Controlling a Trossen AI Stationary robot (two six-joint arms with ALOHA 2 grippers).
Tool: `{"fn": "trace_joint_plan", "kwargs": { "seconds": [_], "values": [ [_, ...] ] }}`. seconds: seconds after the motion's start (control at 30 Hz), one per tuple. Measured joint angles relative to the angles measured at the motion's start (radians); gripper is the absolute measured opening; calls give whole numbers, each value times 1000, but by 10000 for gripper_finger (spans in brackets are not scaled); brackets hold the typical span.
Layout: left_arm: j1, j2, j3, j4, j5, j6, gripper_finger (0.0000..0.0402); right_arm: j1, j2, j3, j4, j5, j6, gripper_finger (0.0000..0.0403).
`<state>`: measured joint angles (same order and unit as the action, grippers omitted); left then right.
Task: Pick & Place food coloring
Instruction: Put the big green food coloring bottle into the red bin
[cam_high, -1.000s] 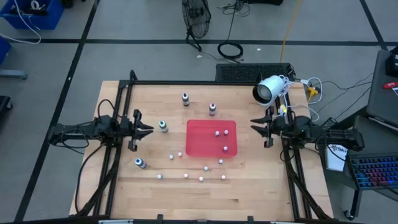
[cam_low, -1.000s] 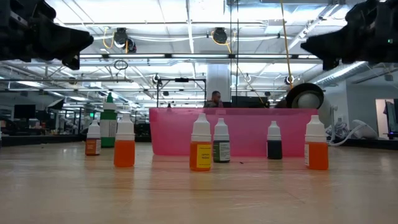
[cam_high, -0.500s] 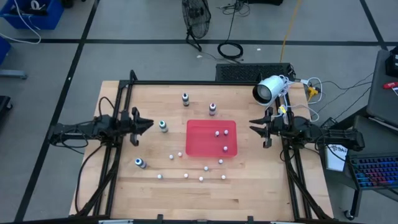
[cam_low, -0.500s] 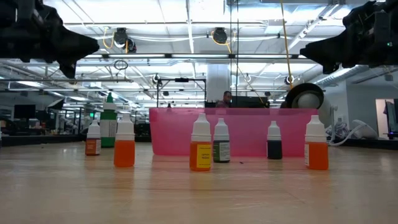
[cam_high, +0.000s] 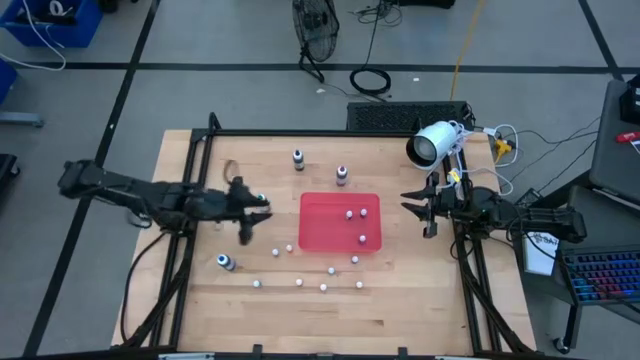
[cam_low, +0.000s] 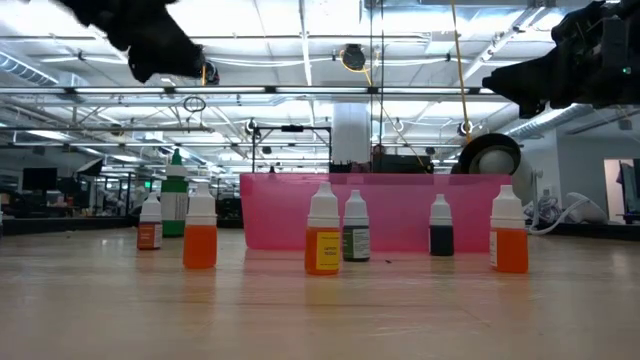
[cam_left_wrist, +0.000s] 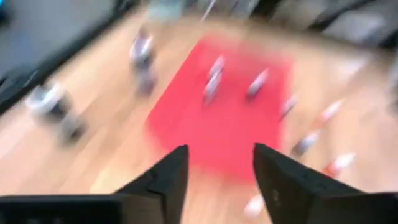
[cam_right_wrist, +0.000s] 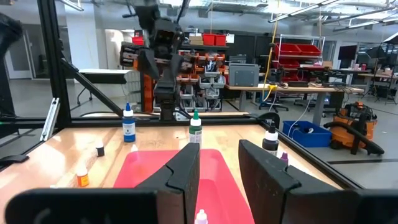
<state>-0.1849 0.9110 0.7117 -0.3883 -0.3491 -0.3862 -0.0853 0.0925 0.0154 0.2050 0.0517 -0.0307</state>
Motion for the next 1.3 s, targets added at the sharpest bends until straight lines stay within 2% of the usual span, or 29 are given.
{"fn": "trace_joint_plan", "kwargs": {
  "seconds": [0.07,0.17,0.23,0.3,0.5,0.77,1.0,1.3],
  "values": [
    [22,106,150,-258,3,-79,218,0,0,0,0,0,0,100],
    [66,232,326,-559,26,-228,245,0,0,0,0,0,0,100],
    [97,291,399,-681,26,-298,251,0,0,0,0,0,0,100],
    [135,338,438,-733,50,-314,250,0,0,0,0,0,0,100],
    [292,409,455,-746,201,-233,237,0,0,0,0,0,0,100],
    [472,472,452,-763,251,-162,236,0,0,0,0,0,0,100],
    [494,592,451,-758,300,-91,236,0,0,0,0,0,0,100],
    [467,721,451,-750,345,-39,232,0,0,0,0,0,0,100]
  ]
}}
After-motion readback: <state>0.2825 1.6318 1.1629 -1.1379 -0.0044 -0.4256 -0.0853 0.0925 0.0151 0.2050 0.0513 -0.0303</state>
